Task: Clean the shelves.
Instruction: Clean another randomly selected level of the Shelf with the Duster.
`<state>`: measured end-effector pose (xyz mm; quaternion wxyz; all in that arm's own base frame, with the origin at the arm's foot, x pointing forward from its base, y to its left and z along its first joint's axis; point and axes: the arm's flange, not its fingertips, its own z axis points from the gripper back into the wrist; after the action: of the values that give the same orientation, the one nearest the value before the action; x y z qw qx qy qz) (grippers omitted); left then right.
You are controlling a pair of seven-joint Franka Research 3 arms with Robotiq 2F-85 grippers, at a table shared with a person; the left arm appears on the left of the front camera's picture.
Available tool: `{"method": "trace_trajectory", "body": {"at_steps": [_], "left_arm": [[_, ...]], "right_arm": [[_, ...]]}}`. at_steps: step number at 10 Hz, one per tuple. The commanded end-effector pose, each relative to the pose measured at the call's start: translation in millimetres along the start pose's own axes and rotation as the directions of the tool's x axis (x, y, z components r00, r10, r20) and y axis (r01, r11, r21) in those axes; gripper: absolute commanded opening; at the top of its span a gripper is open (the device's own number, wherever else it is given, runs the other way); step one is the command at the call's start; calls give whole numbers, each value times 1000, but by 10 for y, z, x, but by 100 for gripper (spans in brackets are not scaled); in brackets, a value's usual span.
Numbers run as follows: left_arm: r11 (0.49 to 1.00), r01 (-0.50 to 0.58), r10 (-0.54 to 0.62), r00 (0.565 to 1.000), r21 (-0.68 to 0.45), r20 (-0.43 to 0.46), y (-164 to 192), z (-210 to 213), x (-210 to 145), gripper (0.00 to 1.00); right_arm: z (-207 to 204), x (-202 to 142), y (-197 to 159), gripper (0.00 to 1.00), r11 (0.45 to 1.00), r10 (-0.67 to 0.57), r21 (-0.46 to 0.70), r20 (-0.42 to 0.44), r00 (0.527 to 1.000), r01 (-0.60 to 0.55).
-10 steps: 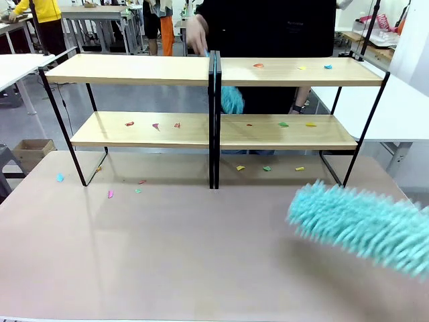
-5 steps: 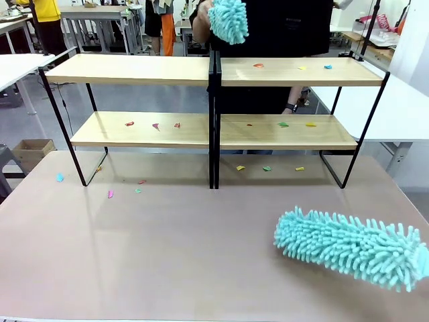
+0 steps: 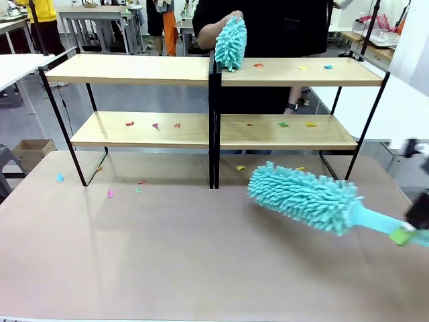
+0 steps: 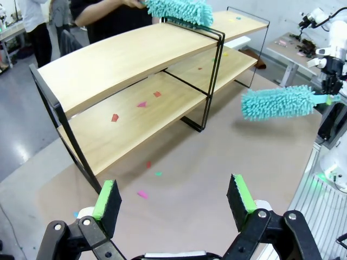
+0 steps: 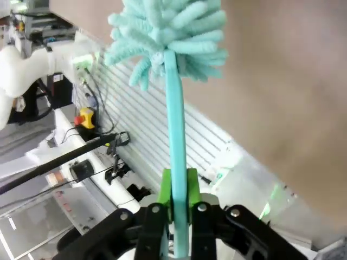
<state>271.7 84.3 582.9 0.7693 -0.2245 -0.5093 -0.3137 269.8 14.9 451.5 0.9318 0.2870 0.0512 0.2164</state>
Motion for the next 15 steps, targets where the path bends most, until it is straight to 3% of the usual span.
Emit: {"method": "trace_trajectory", "body": {"at_steps": [1,2,3,4,5,8,9,12,15], "left_arm": [[1000,1,-1,1000,1,-3,-2,-4,0,100],[1000,1,-1,1000,1,-3,-2,-4,0,100],[1000,1,-1,1000,1,-3,-2,-4,0,100],[1000,1,-1,1000,1,-3,-2,-4,0,100],[1000,1,-1,1000,1,-3,-2,-4,0,100],[1000,1,-1,1000,1,-3,-2,-4,0,100],[1000,1,-1,1000,1,-3,-2,-4,0,100],[1000,1,-1,1000,1,-3,-2,-4,0,100],[1000,1,-1,1000,1,-3,-2,-4,0,100]], "right_arm": [[-471,232,-46,13,999,-37,-20,-24,999,37],[-522,303,-41,13,1000,-30,-9,30,999,30],[-176,201,24,13,1000,1,-26,-23,1000,-1],[-176,201,24,13,1000,1,-26,-23,1000,-1],[-333,371,-25,13,999,-2,-34,-31,1000,1],[-599,895,-93,13,994,108,-26,81,991,-106],[-634,981,-112,13,995,95,-56,141,985,-88],[-815,1170,-142,13,996,41,-89,186,982,-25],[-1085,1490,-176,13,994,56,-106,201,978,-35]]}}
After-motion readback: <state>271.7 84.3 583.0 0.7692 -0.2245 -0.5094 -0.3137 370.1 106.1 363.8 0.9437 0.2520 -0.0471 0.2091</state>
